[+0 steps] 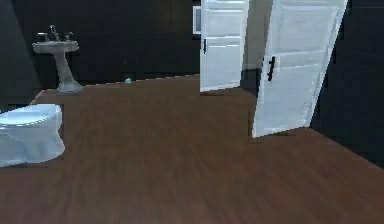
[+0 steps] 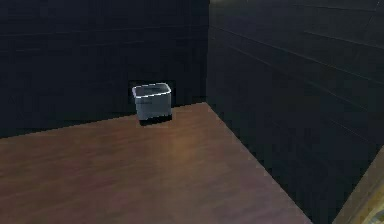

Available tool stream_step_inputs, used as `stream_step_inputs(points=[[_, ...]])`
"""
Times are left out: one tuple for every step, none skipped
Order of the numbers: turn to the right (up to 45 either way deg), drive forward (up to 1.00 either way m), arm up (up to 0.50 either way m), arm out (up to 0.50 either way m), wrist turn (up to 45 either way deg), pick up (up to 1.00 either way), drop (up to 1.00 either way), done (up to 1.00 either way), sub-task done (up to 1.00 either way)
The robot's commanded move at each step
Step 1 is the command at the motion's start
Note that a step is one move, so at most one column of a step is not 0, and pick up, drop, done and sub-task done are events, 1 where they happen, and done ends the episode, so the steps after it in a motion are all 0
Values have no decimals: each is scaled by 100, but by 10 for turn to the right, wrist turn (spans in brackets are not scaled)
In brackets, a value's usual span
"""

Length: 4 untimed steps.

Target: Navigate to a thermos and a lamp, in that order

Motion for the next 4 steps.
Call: stream_step_inputs(points=[[30,0,0,0,0,0,0,0,0],[0,100,0,0,0,0,0,0,0],[0,100,0,0,0,0,0,0,0],[0,45,0,0,0,0,0,0,0]])
